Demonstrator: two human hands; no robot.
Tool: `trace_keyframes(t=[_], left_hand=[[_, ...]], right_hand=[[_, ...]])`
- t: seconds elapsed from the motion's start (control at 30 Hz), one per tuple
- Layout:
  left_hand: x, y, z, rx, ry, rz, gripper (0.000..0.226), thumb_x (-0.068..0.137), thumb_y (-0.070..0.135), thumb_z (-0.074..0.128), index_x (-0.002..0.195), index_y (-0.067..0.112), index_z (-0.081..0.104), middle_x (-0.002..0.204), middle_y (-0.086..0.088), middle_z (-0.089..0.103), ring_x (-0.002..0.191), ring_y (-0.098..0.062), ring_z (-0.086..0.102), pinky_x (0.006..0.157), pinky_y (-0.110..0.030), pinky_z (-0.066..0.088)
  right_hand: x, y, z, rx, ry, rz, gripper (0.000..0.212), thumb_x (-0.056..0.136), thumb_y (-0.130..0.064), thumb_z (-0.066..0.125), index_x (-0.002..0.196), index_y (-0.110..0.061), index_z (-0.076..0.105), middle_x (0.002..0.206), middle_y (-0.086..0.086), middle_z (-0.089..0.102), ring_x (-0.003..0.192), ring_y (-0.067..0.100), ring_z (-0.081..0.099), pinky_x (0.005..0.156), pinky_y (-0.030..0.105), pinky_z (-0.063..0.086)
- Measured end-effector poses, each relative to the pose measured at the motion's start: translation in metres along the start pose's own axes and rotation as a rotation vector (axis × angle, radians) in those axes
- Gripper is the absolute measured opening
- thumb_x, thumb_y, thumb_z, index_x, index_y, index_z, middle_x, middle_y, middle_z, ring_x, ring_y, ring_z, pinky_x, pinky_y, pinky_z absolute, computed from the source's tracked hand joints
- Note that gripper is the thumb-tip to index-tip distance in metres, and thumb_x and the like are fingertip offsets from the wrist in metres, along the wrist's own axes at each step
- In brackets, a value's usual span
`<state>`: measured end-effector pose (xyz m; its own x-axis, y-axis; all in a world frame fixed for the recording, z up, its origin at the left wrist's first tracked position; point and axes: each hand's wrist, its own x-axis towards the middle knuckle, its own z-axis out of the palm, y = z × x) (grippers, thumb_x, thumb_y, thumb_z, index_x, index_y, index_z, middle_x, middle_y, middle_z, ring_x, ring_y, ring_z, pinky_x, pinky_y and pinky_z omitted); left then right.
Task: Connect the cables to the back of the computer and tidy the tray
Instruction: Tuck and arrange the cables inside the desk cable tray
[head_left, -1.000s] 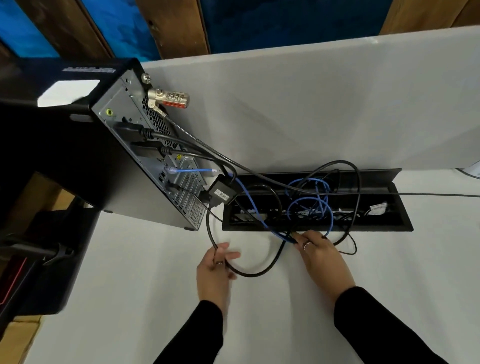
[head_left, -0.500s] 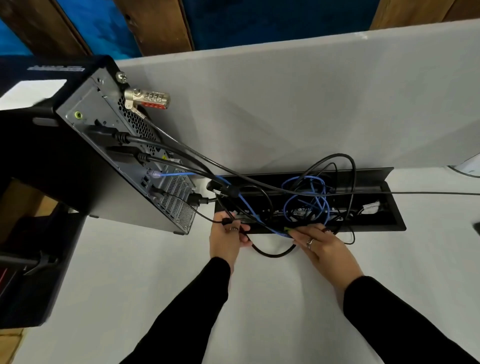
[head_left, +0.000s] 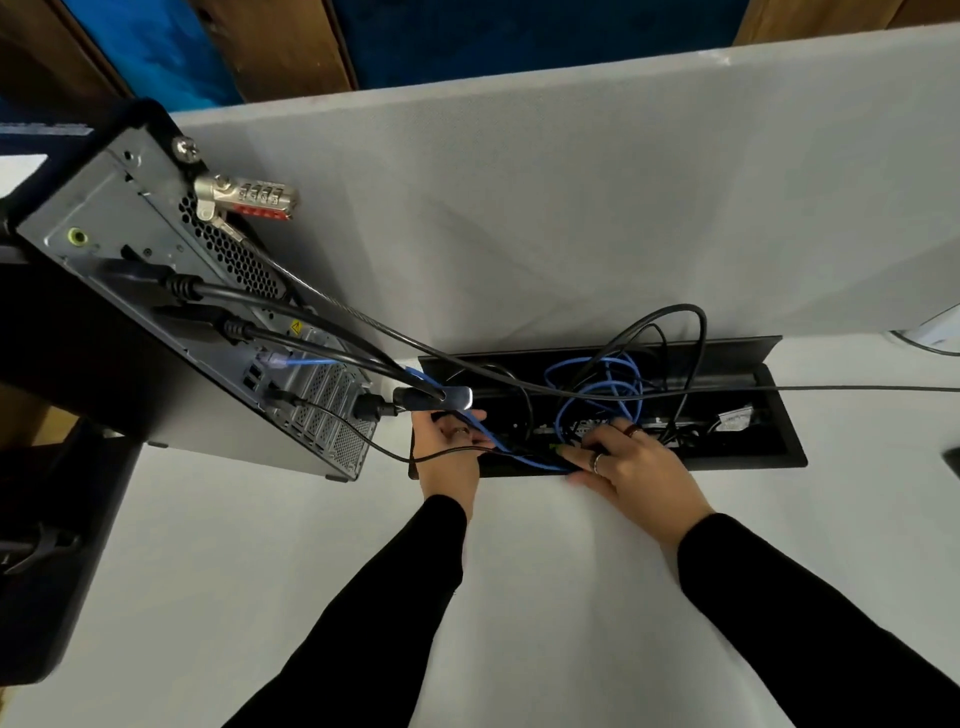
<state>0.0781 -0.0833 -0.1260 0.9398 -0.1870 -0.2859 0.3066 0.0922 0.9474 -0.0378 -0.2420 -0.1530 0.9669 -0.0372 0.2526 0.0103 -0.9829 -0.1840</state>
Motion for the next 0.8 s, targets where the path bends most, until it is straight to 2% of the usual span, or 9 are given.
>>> trace_keyframes(t=[0.1,0.27,0.33,0.43,0.53,0.63,0.7,0.77,0.8], left_hand=[[0.005,-0.004,0.002,0.01,0.023,0.003,0.027,0.096,-0.008,0.03,0.097,0.014,0.046,0.085,-0.005,0.061,0.075,-0.018,0.061,0.072,-0.036,0.056],[0.012,-0.006,-0.002,0.061,0.018,-0.052,0.034,0.092,-0.014,0.037,0.086,0.016,0.053,0.088,-0.004,0.063,0.079,-0.014,0.062,0.076,-0.023,0.056],[0.015,-0.008,-0.005,0.108,0.009,-0.082,0.034,0.089,-0.017,0.039,0.084,0.014,0.053,0.087,-0.005,0.061,0.08,-0.015,0.061,0.074,-0.021,0.055],[0.019,-0.011,-0.013,0.212,-0.002,-0.101,0.031,0.089,-0.018,0.04,0.094,0.01,0.053,0.09,-0.009,0.058,0.08,-0.017,0.06,0.066,-0.015,0.054],[0.006,-0.01,-0.013,0.325,0.051,-0.058,0.036,0.085,-0.012,0.052,0.116,0.008,0.049,0.105,-0.009,0.062,0.092,-0.017,0.061,0.077,-0.017,0.052],[-0.027,-0.011,0.005,0.12,0.155,-0.007,0.058,0.083,-0.021,0.045,0.126,0.017,0.037,0.108,0.004,0.051,0.087,-0.005,0.057,0.062,-0.007,0.05],[-0.053,-0.019,0.017,0.03,0.229,-0.064,0.059,0.084,-0.02,0.043,0.128,0.017,0.034,0.11,0.004,0.047,0.082,0.004,0.057,0.058,-0.006,0.047],[-0.071,-0.029,0.02,0.143,0.162,-0.01,0.049,0.086,-0.014,0.046,0.121,0.018,0.039,0.107,0.001,0.05,0.079,0.015,0.055,0.072,-0.01,0.05],[-0.073,-0.036,0.017,0.311,0.069,0.139,0.043,0.086,-0.007,0.048,0.119,0.02,0.042,0.11,0.003,0.05,0.089,0.015,0.053,0.085,-0.013,0.047]], right_hand=[[0.006,0.003,-0.005,-0.102,-0.013,-0.001,0.021,0.078,-0.035,0.068,0.096,-0.025,0.073,0.075,0.0,0.066,0.066,0.021,0.061,0.056,0.029,0.052],[0.027,-0.01,-0.001,-0.13,-0.083,0.124,0.029,0.059,-0.03,0.085,0.086,-0.027,0.075,0.063,-0.002,0.067,0.059,0.022,0.065,0.045,0.024,0.047],[0.038,-0.016,-0.004,-0.16,-0.19,0.133,0.026,0.072,-0.032,0.077,0.097,-0.027,0.073,0.074,0.0,0.069,0.071,0.023,0.067,0.051,0.027,0.05],[0.05,-0.015,-0.003,-0.064,-0.404,0.128,0.031,0.097,-0.029,0.04,0.124,-0.027,0.055,0.107,0.006,0.065,0.102,0.027,0.059,0.074,0.036,0.049],[0.061,-0.012,0.001,-0.005,-0.574,0.133,0.035,0.098,-0.019,0.034,0.127,-0.023,0.054,0.116,0.009,0.063,0.105,0.027,0.058,0.082,0.036,0.046],[0.068,-0.011,0.012,0.074,-0.623,0.149,0.033,0.097,-0.012,0.036,0.124,-0.01,0.056,0.121,0.012,0.061,0.108,0.026,0.056,0.08,0.025,0.038],[0.073,-0.012,0.017,0.111,-0.653,0.188,0.03,0.096,-0.01,0.038,0.117,-0.004,0.058,0.117,0.015,0.061,0.103,0.028,0.057,0.075,0.023,0.036],[0.077,-0.014,0.019,0.158,-0.707,0.215,0.028,0.095,-0.007,0.038,0.114,-0.002,0.058,0.116,0.017,0.061,0.095,0.027,0.057,0.079,0.028,0.041],[0.078,-0.014,0.019,0.185,-0.728,0.219,0.028,0.095,-0.006,0.038,0.113,-0.001,0.058,0.116,0.018,0.061,0.092,0.027,0.057,0.082,0.03,0.042]])
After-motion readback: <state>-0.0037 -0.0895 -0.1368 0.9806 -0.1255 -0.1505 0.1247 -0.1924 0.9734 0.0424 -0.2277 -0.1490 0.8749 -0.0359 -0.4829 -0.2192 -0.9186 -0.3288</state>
